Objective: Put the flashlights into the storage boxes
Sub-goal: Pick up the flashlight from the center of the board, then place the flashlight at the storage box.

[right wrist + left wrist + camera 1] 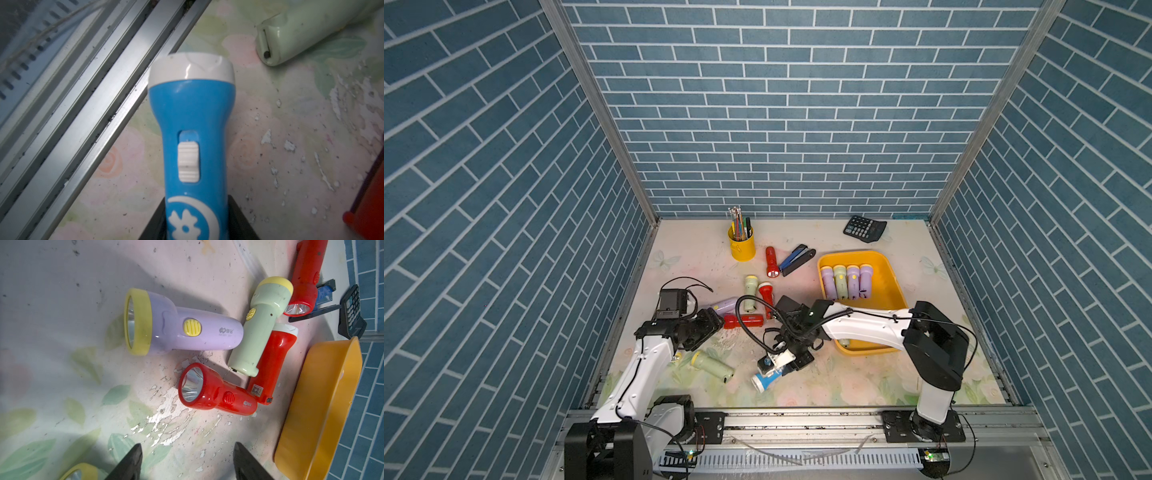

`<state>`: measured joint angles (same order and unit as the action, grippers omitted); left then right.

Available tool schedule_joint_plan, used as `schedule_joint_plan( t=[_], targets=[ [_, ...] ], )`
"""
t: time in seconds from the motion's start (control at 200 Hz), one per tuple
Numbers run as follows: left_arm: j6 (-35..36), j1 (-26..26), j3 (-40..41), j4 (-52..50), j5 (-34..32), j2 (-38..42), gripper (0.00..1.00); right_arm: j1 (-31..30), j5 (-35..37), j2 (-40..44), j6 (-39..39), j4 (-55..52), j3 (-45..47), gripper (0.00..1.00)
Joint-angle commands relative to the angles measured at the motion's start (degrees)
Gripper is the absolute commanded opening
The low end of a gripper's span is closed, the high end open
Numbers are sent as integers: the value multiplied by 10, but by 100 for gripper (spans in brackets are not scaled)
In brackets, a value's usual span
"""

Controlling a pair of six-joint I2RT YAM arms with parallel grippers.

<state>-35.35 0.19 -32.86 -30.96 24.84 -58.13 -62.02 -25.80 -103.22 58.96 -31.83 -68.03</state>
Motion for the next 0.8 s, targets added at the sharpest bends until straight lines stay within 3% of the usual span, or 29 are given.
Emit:
schedule_joint_plan(
  t=[0.0,0.545,0.795],
  targets=[
    [-7,-22,1,14,-17,6,70,21,-8,53,-96,47,44,26],
    [-35,-146,-51,96,-59,-91,70,62,146,311,-516,180,260,22],
    [-38,-198,-101,131,-65,-171,70,70,231,343,-760,268,307,19]
  ],
)
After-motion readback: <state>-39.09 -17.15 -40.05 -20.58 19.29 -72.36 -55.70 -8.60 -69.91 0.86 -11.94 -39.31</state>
